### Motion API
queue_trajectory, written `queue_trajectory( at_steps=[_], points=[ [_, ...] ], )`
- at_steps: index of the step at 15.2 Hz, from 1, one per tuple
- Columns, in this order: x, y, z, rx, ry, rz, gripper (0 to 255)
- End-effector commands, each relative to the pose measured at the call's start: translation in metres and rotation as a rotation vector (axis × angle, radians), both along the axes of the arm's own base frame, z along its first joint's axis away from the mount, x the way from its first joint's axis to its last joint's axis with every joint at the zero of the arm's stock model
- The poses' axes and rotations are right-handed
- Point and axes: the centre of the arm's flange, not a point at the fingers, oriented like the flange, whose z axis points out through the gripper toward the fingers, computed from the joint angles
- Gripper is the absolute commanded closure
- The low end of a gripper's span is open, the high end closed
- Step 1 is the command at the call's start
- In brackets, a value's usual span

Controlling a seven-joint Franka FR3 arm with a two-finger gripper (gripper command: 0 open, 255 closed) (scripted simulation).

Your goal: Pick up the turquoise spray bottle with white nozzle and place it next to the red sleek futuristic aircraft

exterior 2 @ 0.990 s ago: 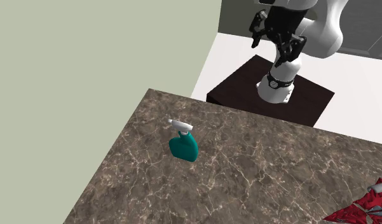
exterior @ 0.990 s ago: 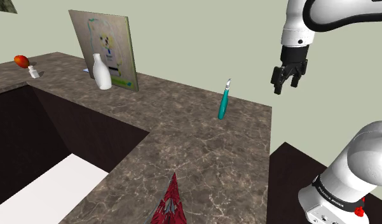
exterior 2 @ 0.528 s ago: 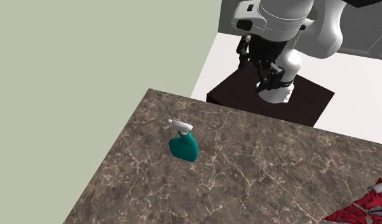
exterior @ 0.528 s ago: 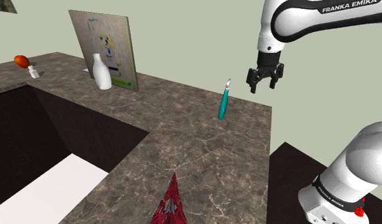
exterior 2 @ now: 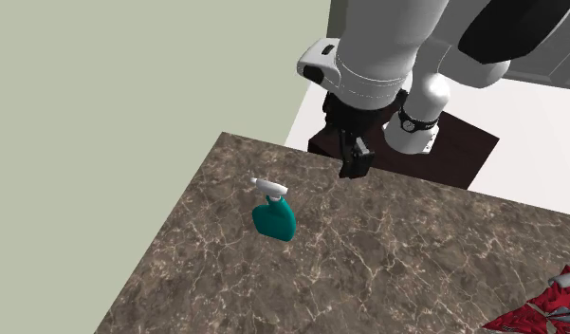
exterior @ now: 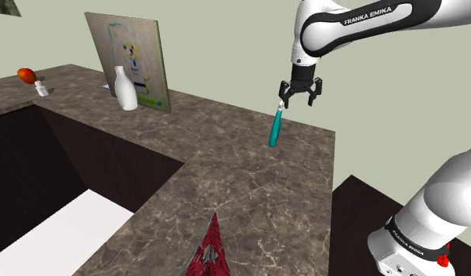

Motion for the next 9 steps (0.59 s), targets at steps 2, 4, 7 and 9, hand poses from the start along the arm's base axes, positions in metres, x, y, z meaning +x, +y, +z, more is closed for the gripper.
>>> queue_trajectory(
  at_steps=[2, 4, 7, 9],
  points=[
    [0.035, -0.006, -0.014, -0.008, -0.027, -0.079, 0],
    [0.058, -0.012, -0.020, -0.014, -0.045, -0.129, 0],
    [0.092, -0.023, -0.028, -0.022, -0.071, -0.205, 0],
    [0.093, -0.024, -0.033, -0.022, -0.072, -0.207, 0]
  ],
)
